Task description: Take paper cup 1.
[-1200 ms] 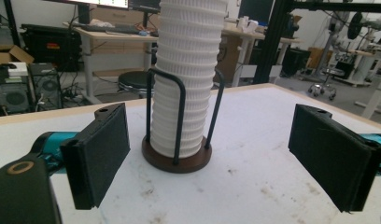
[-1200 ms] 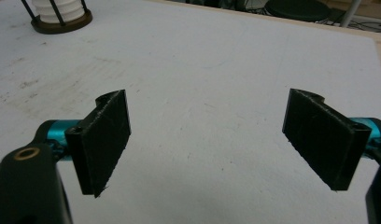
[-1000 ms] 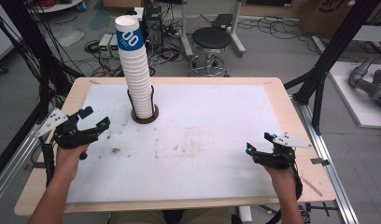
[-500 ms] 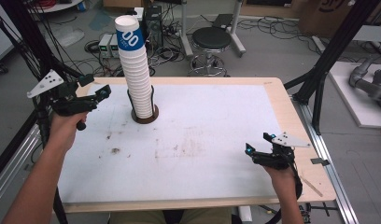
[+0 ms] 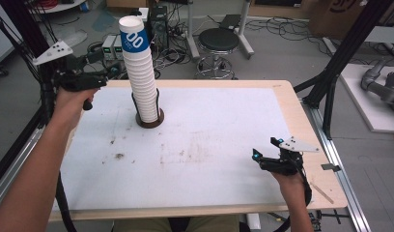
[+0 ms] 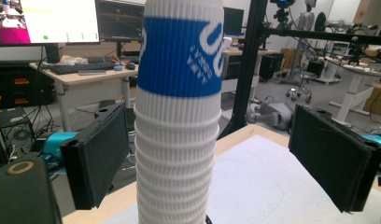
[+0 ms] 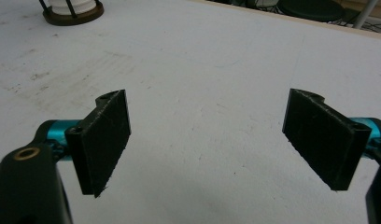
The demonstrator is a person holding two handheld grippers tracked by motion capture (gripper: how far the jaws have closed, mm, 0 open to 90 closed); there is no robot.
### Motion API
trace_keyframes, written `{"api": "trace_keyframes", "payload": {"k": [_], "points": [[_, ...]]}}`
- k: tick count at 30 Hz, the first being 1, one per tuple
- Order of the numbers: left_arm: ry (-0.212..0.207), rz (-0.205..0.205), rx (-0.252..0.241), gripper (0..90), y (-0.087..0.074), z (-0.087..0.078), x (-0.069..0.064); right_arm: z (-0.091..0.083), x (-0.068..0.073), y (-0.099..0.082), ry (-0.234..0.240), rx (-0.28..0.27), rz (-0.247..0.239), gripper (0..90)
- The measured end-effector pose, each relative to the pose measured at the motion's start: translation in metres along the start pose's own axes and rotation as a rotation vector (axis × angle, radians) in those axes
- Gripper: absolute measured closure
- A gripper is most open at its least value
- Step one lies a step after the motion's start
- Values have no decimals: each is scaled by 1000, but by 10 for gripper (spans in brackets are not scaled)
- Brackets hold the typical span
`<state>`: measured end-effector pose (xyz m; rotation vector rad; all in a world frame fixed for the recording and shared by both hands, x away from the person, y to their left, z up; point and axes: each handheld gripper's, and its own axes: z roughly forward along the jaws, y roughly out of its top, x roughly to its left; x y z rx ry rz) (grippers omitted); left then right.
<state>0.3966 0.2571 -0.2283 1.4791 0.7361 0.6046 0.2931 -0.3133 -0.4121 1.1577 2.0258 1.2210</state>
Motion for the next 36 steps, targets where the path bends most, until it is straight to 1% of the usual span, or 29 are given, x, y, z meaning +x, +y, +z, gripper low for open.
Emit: {"api": "trace_keyframes", "payload": {"k": [2, 4, 5, 8, 10, 12, 14, 15, 17, 18, 19, 20, 21, 22, 23, 25, 26, 27, 29, 30, 31, 32, 34, 36], "points": [[-3, 4, -2, 124, 3, 3, 1, 1, 0, 0, 0, 1, -3, 154], [2, 5, 13, 124, 9, 8, 2, 1, 0, 0, 3, 3, -2, 154], [0, 6, 9, 124, 14, 13, 4, 1, 0, 0, 4, 2, 0, 154], [3, 6, 12, 124, 19, 16, 5, 0, 0, 0, 5, 2, 2, 154], [4, 12, 19, 124, 24, 23, 5, 0, -1, -1, 6, 1, -1, 154], [0, 2, 24, 124, 25, 27, 6, 1, -1, -1, 9, -2, 1, 154], [4, 5, 29, 124, 26, 30, 7, 1, -1, -1, 11, -2, 3, 154], [3, -2, 32, 124, 27, 35, 7, 1, -1, -1, 12, 3, 8, 154], [12, 5, 42, 124, 30, 41, 8, 1, -2, -2, 13, 3, 8, 154], [12, 5, 42, 124, 30, 41, 8, 1, -2, -2, 12, 0, 7, 154], [22, 5, 46, 124, 33, 47, 10, 1, -2, -2, 13, 0, 10, 154], [22, 5, 46, 124, 33, 47, 10, 1, -2, -2, 13, 0, 10, 154], [27, -2, 48, 124, 34, 50, 11, 1, -2, -2, 12, -1, 10, 154], [31, -7, 53, 124, 37, 56, 12, 1, -3, -2, 12, -2, 10, 154], [34, -7, 56, 124, 39, 60, 12, 1, -3, -2, 12, -1, 9, 154], [27, -3, 57, 124, 41, 66, 12, 1, -4, -3, 13, 1, 11, 154], [27, -3, 57, 124, 41, 66, 12, 1, -4, -3, 13, 1, 11, 154], [32, -1, 68, 124, 43, 73, 10, 0, -5, -4, 11, -1, 10, 154], [39, 1, 81, 124, 44, 79, 10, -1, -5, -4, 11, 0, 18, 154], [39, 1, 81, 124, 44, 79, 10, -1, -6, -5, 9, -4, 18, 154], [52, -1, 89, 124, 44, 84, 10, -2, -6, -5, 9, -3, 20, 154], [52, -1, 89, 124, 44, 84, 10, -3, -7, -5, 8, -3, 19, 154], [62, -9, 84, 125, 45, 90, 9, -4, -7, -6, 7, -5, 23, 154], [64, -7, 84, 140, 46, 91, 8, -4, -7, -6, 8, -5, 26, 154]]}}
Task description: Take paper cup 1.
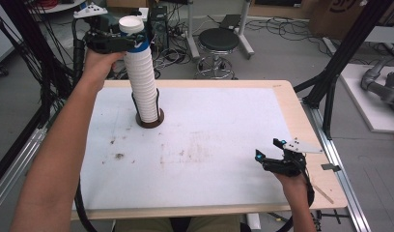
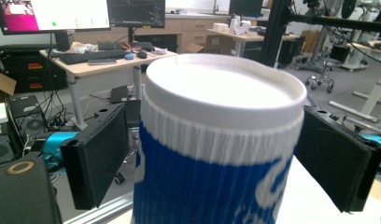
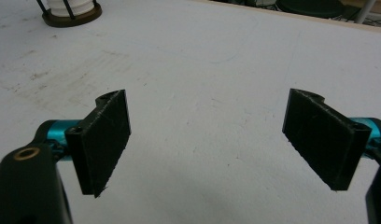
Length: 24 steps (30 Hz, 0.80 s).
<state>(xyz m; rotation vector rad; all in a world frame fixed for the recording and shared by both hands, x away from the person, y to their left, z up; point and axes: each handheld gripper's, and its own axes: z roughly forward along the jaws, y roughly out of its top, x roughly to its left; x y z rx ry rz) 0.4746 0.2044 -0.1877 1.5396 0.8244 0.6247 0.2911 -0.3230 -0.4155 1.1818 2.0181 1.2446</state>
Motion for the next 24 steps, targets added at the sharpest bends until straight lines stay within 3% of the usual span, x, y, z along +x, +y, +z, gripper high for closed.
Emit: {"api": "trace_keyframes", "payload": {"k": [2, 4, 14, 24], "points": [[7, 9, 3, 187, 0, 2, -1, -1, -1, 0, -2, -3, 0, 154], [1, -16, 3, 247, -1, 3, 1, -1, -1, 0, -2, -3, -1, 154], [4, -15, -17, 262, 6, -1, 0, 0, 1, 0, 2, -1, -3, 154], [-5, 19, -79, 268, 35, -14, -8, 0, 2, 1, 5, -2, -4, 154]]}}
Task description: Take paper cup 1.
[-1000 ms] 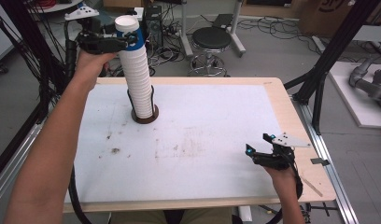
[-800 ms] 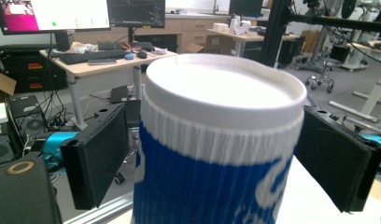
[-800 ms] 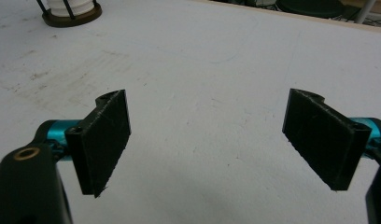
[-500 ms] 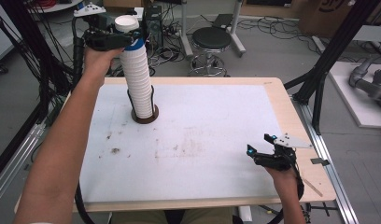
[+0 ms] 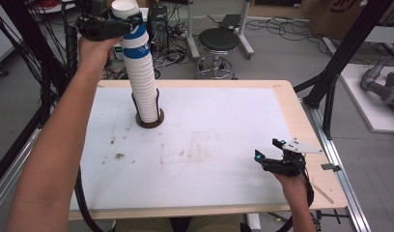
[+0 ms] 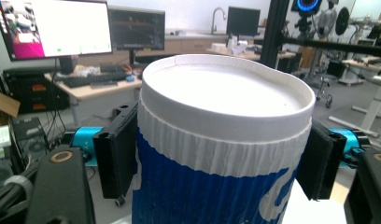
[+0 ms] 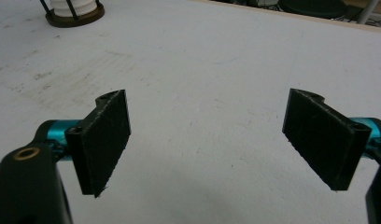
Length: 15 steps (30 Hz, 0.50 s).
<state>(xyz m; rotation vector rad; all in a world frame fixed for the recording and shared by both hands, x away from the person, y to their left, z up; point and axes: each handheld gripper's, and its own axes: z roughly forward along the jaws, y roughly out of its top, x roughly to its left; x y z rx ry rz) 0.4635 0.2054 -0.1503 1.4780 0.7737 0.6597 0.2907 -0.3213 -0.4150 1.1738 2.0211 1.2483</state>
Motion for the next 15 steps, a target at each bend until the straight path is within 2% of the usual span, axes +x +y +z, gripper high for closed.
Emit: {"api": "trace_keyframes", "payload": {"k": [4, 9, 14, 15], "points": [[7, -6, -36, 270, 12, -7, 0, 0, 0, 0, 1, -3, 2, 154], [4, -8, -87, 270, 30, -23, 0, 0, 0, 0, 2, -4, 3, 154], [-6, -10, -107, 274, 36, -36, 2, 0, 1, 1, 4, -9, -1, 154], [-21, -23, -125, 275, 38, -43, 3, 0, 1, 1, 4, -8, 1, 154]]}}
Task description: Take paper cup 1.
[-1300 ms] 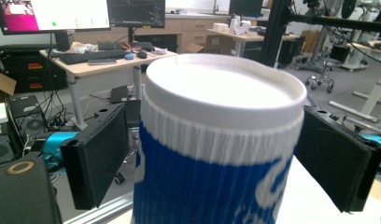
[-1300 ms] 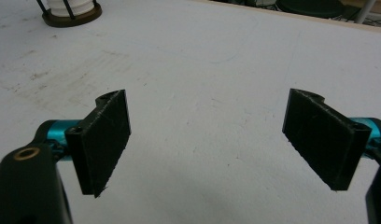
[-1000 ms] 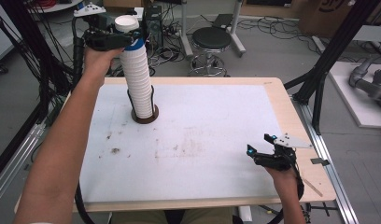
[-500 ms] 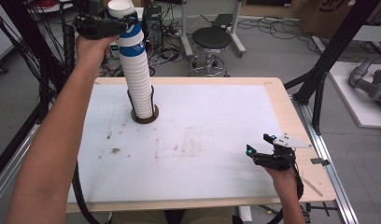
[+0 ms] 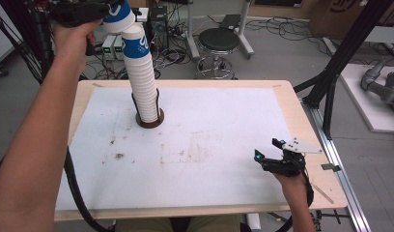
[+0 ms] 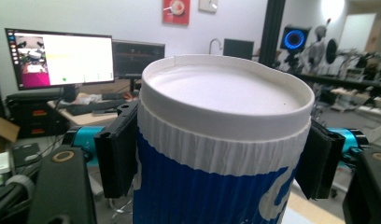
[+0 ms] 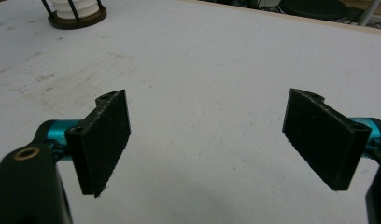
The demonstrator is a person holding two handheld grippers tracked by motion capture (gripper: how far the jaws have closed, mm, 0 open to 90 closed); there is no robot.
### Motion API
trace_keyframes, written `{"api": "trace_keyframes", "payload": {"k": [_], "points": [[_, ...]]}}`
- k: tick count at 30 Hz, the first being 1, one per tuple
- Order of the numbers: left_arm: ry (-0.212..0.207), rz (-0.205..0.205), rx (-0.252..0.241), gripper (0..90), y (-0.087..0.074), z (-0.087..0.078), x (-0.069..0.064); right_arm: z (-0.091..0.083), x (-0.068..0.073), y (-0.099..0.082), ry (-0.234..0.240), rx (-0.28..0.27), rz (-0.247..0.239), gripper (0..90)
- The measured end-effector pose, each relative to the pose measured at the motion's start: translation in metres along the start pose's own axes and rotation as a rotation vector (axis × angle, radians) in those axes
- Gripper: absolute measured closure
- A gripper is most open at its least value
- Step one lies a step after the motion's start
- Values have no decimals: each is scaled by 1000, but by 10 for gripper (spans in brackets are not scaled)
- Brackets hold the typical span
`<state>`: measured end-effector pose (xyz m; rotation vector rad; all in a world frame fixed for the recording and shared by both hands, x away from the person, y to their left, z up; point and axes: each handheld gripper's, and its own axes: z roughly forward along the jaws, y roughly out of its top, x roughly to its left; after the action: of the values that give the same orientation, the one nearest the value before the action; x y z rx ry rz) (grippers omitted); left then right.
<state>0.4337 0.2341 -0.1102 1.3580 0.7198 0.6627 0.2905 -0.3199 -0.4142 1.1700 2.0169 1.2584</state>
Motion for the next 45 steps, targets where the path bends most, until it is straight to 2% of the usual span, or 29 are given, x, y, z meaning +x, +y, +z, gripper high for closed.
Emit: {"api": "trace_keyframes", "payload": {"k": [4, 6, 11, 14, 17, 18, 20, 21, 22, 23, 24, 28, 32, 33, 34, 35, 36, 37, 38, 39, 40, 41, 42, 45], "points": [[-14, 12, -5, 276, 1, -13, 0, 0, 1, 0, 3, 3, 0, 154], [-28, 21, -8, 276, 0, -27, 0, 1, 2, 1, 4, 3, -3, 154], [-45, 5, -20, 276, -3, -47, 1, 1, 4, 1, 5, 8, -2, 154], [-67, 10, -18, 276, -9, -66, 0, 2, 5, 2, 5, 6, -9, 154], [-87, 6, -21, 276, -16, -74, -2, 3, 7, 3, 9, 4, -16, 154], [-99, 16, -11, 276, -24, -82, -5, 3, 7, 3, 12, 8, -17, 154], [-105, 43, 6, 276, -32, -89, -8, 5, 8, 3, 14, 11, -20, 154], [-105, 43, 6, 276, -32, -89, -8, 5, 9, 3, 17, 12, -21, 154], [-115, 56, 21, 276, -41, -93, -12, 6, 9, 3, 17, 13, -21, 154], [-115, 56, 21, 276, -41, -93, -12, 6, 10, 4, 20, 12, -23, 154], [-132, 68, 37, 276, -53, -97, -16, 6, 10, 4, 22, 12, -24, 154], [-171, 91, 64, 275, -82, -100, -24, 8, 12, 4, 32, 14, -32, 154], [-196, 78, 85, 274, -109, -102, -30, 10, 13, 5, 42, 11, -35, 154], [-196, 78, 85, 274, -109, -102, -30, 10, 13, 6, 45, 12, -34, 154], [-201, 81, 98, 274, -121, -102, -32, 11, 13, 6, 46, 12, -38, 154], [-201, 81, 98, 274, -121, -102, -32, 12, 13, 6, 47, 13, -39, 154], [-204, 76, 105, 274, -133, -103, -34, 12, 13, 6, 51, 18, -39, 154], [-204, 76, 105, 274, -133, -103, -34, 12, 13, 6, 51, 18, -39, 154], [-205, 65, 110, 273, -145, -103, -35, 14, 14, 6, 54, 19, -45, 154], [-205, 65, 110, 274, -145, -103, -35, 14, 14, 6, 53, 22, -46, 154], [-205, 48, 120, 273, -155, -104, -35, 14, 14, 6, 54, 21, -48, 154], [-205, 48, 120, 273, -155, -104, -35, 14, 14, 7, 56, 21, -44, 154], [-207, 38, 126, 273, -164, -103, -36, 15, 14, 7, 57, 21, -48, 154], [-214, 38, 134, 273, -174, -103, -40, 16, 15, 7, 65, 21, -50, 154]]}}
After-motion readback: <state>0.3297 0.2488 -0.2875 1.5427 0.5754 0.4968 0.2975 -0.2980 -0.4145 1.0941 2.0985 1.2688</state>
